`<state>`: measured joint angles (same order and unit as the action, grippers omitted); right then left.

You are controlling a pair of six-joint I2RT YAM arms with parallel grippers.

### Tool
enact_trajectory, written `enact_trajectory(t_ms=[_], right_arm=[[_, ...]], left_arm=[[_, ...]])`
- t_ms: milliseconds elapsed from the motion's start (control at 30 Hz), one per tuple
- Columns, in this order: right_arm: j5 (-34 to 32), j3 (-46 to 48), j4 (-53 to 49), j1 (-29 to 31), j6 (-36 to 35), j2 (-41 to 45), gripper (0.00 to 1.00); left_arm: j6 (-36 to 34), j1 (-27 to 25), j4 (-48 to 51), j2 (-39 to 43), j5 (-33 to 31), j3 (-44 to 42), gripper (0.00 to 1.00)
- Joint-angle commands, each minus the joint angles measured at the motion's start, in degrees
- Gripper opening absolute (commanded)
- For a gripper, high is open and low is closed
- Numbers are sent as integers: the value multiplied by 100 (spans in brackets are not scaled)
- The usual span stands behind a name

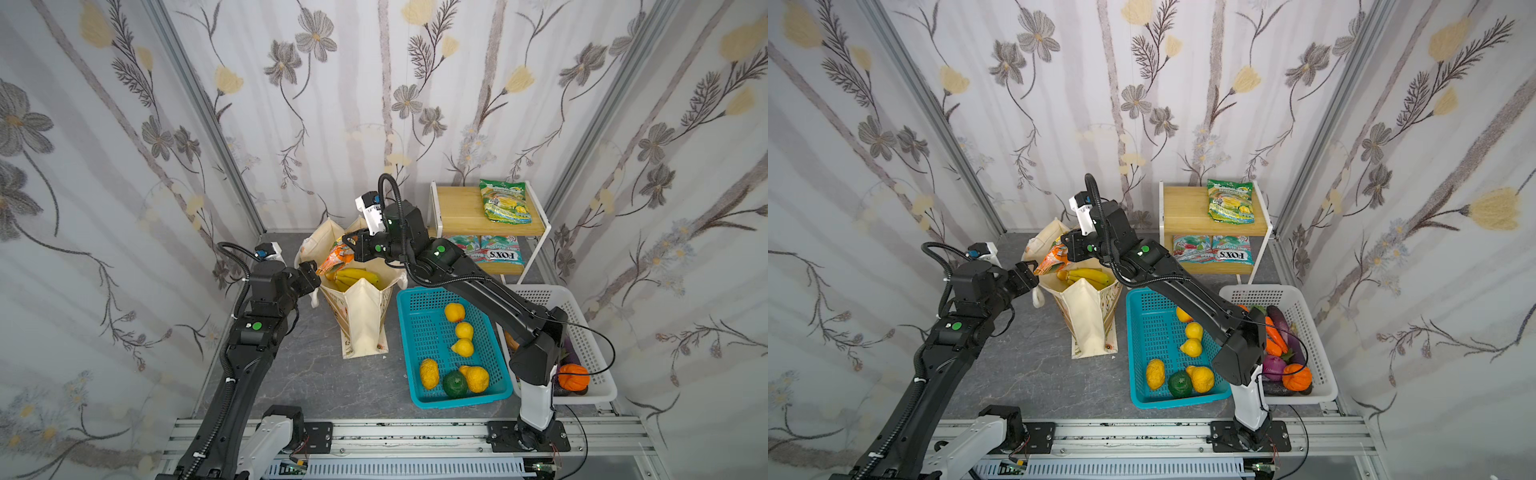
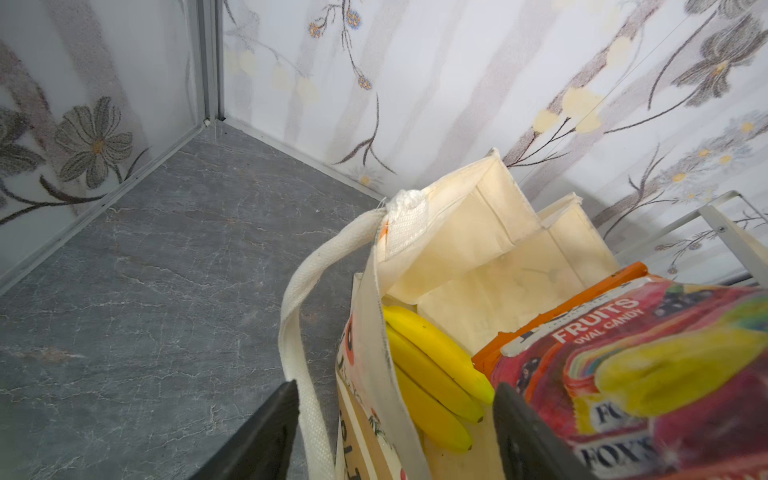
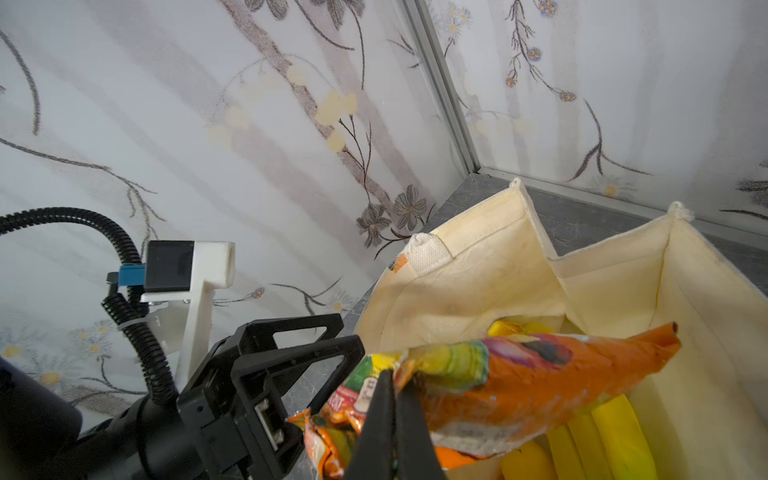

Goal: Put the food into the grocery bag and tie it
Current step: 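Lower the candy bag into the tote and open the right gripper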

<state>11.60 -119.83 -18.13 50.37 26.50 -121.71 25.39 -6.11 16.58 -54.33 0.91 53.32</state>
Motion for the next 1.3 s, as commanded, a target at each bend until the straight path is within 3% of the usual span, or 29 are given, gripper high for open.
enact_trajectory(t_ms=[0,267,700,867,1067,1200,1267], right_arm=[[52,-187,269,-26,21,-290,0],[167,-234,851,-272,285,-801,0],[-575,-37,2290,-374,226,-1355,0],[-1233,2,1739,-370,-273,-1694,0],[-1548,288,1316,-142,-648,-1693,0],[-1892,198,707,-89,-848,-1824,0],[-1861,43,307,-82,-848,-1907,7]], left_arm=[[-140,-4,-164,-65,-240,23,59],[1,-4,-173,-123,121,-41,1],[144,-13,-181,-123,525,130,0],[151,-13,-173,-78,564,127,0],[168,-13,-181,-131,612,130,0],[170,-13,-181,-71,639,192,9],[160,-13,-175,-2,618,213,13]])
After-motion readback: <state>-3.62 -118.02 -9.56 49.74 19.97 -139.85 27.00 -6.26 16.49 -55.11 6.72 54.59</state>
